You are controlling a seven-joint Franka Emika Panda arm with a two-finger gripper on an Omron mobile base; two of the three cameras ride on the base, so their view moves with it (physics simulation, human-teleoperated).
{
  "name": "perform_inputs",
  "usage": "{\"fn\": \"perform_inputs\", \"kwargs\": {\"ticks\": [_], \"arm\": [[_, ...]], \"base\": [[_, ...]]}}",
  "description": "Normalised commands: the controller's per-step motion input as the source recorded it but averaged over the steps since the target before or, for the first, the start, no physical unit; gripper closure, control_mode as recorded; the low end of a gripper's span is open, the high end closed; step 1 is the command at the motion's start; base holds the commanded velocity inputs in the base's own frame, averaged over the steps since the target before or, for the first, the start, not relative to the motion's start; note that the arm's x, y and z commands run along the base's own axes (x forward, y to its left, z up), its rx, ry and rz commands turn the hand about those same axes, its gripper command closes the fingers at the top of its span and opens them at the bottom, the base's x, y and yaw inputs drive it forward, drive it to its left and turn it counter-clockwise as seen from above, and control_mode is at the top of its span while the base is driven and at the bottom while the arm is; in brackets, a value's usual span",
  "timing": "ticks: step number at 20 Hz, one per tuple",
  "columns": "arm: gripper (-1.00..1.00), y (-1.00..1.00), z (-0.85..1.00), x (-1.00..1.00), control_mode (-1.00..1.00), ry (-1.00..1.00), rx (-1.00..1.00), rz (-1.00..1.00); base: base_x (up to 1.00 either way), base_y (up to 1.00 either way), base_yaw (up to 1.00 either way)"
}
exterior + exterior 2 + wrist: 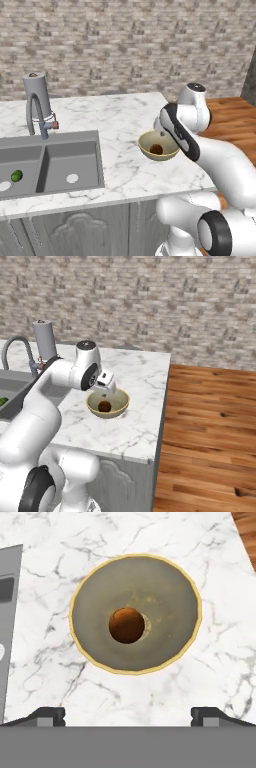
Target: Pick the oranges from the cabinet and place them in one bowl. Pick the avocado from the sink and place it in the other bowl.
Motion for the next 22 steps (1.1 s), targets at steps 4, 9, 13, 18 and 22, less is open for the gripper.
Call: {"fn": "perform_inputs", "kwargs": {"ticks": [4,9,13,18,22], "arm": [[-1.00,0.00,0.17,-0.27,-1.00,-0.10,0.04,0.00],[-1.00,0.00,0.15,-0.23,-1.00,-0.06,0.05,0.00],[-1.00,0.00,0.16,-0.29,-1.00,-0.11,0.07,0.01],[-1.00,0.00,0.17,-0.30,-1.00,-0.14,0.03,0.00],[-1.00,0.06,0.14,-0.30,-1.00,-0.08,0.00,0.00]], "base": [[0.00,0.00,0.00],[0.00,0.00,0.00],[0.00,0.00,0.00],[0.00,0.00,0.00],[0.00,0.00,0.00]]}}
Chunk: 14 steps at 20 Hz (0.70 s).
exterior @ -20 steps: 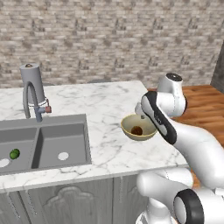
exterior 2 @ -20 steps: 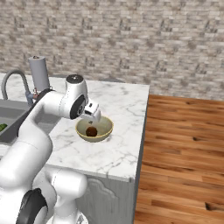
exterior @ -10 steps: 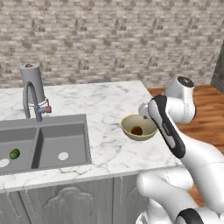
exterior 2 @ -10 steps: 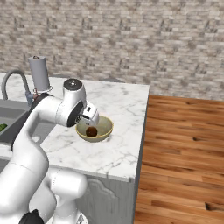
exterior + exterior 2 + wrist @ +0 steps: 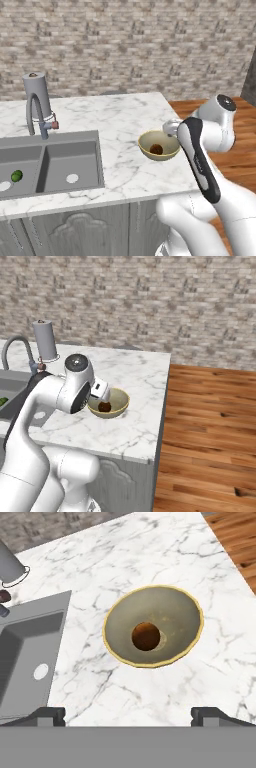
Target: Pick the oranges from the cabinet and place them in one bowl. Pick the avocado from the sink and place it in the other bowl.
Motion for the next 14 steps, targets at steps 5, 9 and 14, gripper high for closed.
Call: {"fn": "perform_inputs", "kwargs": {"ticks": [5,9,14], "arm": [[-1.00,0.08,0.17,-0.27,-1.00,-0.01,0.00,0.00],[-1.00,0.05,0.19,-0.26,-1.00,0.00,0.00,0.00],[-1.00,0.05,0.16,-0.27,-1.00,0.00,0.00,-0.02]], "base": [[0.00,0.00,0.00],[0.00,0.00,0.00],[0.00,0.00,0.00]]}}
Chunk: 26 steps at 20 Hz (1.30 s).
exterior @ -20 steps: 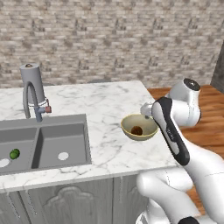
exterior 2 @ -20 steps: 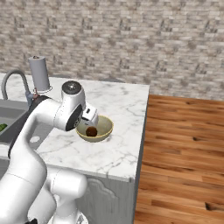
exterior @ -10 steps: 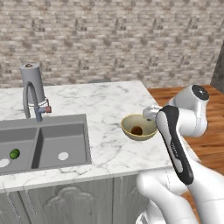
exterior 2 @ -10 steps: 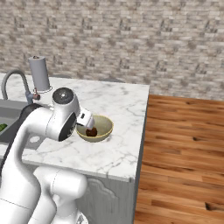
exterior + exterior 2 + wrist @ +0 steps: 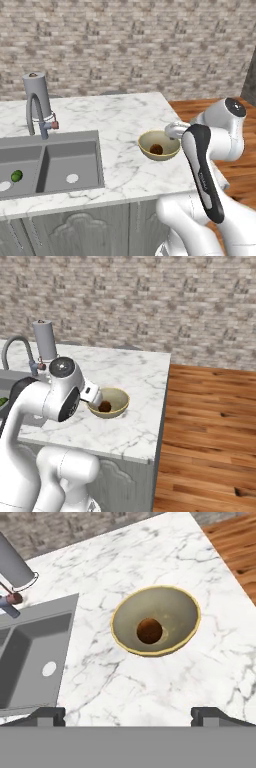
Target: Pick the oranges from the cabinet and place them in one bowl. Pick the avocado from the sink and place it in the other bowl.
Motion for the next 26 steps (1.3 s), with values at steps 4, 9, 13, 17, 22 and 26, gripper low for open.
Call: {"fn": "perform_inputs", "kwargs": {"ticks": [4,9,13,17,22,26], "arm": [[-1.00,0.07,0.12,-0.25,-1.00,0.00,-0.01,-0.09],[-1.00,0.07,0.12,-0.25,-1.00,-0.01,-0.04,-0.13],[-1.00,0.03,0.12,-0.27,-1.00,-0.04,-0.03,-0.09],[-1.00,0.01,0.11,-0.31,-1.00,-0.07,-0.02,-0.02],[-1.00,0.00,0.09,-0.27,-1.00,-0.08,-0.01,0.00],[-1.00,0.01,0.04,-0.07,-1.00,-0.09,-0.01,0.00]], "base": [[0.00,0.00,0.00],[0.00,0.00,0.00],[0.00,0.00,0.00],[0.00,0.00,0.00],[0.00,0.00,0.00],[0.00,0.00,0.00]]}}
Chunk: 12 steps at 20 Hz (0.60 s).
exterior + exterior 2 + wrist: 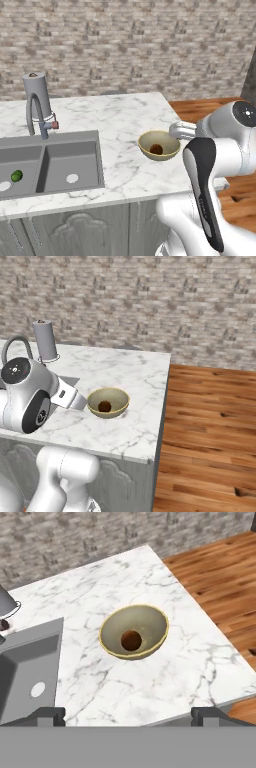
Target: Pick the oranges from the cabinet and place them in one bowl. Pick the avocado from the sink and place it in the other bowl.
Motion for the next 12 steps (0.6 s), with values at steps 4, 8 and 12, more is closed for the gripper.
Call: {"fn": "perform_inputs", "kwargs": {"ticks": [4,8,12], "arm": [[-1.00,0.00,0.00,0.00,-1.00,0.00,0.00,0.00],[-1.00,0.00,0.00,0.00,-1.00,0.00,0.00,0.00],[-1.00,0.00,0.00,0.00,1.00,0.00,0.00,0.00]], "base": [[0.00,0.00,0.00],[0.00,0.00,0.00],[-0.04,0.00,0.00]]}}
